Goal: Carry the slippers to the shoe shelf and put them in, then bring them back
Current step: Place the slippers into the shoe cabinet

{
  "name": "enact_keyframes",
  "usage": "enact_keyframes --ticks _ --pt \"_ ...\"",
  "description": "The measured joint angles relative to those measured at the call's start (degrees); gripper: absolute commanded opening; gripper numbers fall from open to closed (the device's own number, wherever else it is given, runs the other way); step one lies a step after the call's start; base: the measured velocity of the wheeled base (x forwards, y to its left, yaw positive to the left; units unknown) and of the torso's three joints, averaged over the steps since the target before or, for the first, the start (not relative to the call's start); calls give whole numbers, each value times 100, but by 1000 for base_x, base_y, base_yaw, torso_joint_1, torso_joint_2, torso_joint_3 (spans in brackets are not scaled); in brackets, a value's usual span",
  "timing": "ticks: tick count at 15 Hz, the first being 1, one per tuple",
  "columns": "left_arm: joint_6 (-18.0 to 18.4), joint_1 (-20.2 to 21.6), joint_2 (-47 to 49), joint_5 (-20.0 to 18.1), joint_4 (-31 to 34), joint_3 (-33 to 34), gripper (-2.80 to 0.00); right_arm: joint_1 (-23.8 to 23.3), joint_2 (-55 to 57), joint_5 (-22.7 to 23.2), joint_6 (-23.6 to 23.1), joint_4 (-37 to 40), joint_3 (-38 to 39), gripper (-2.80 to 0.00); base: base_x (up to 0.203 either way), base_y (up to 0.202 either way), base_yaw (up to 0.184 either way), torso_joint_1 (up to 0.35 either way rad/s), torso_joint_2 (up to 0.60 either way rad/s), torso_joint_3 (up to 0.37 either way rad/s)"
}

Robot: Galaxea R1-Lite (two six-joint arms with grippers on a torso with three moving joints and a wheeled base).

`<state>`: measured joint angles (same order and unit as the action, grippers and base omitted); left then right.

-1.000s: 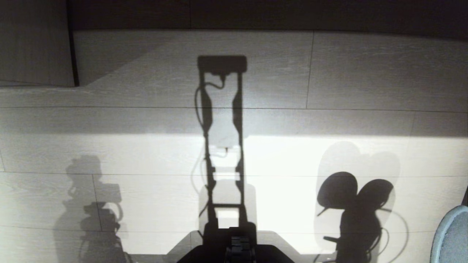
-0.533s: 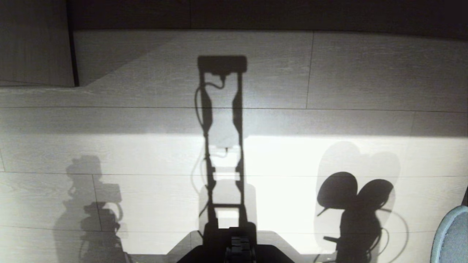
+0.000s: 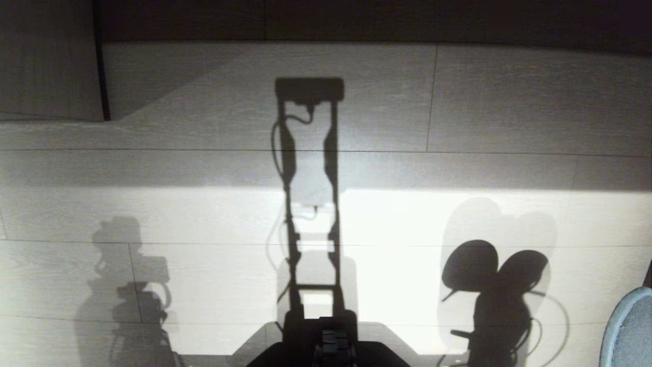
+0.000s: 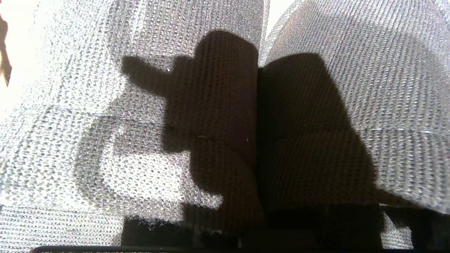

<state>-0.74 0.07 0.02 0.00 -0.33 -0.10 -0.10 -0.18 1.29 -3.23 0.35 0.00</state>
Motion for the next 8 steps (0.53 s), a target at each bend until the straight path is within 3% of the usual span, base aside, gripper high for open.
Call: enact_keyframes --ticks 4,8 --pt "-10 0 0 0 0 0 -280 0 2 0 -1 0 0 -280 0 0 0 0 1 9" --pt "-11 0 -2 0 2 0 -280 0 2 0 -4 0 0 -280 0 0 0 4 0 170"
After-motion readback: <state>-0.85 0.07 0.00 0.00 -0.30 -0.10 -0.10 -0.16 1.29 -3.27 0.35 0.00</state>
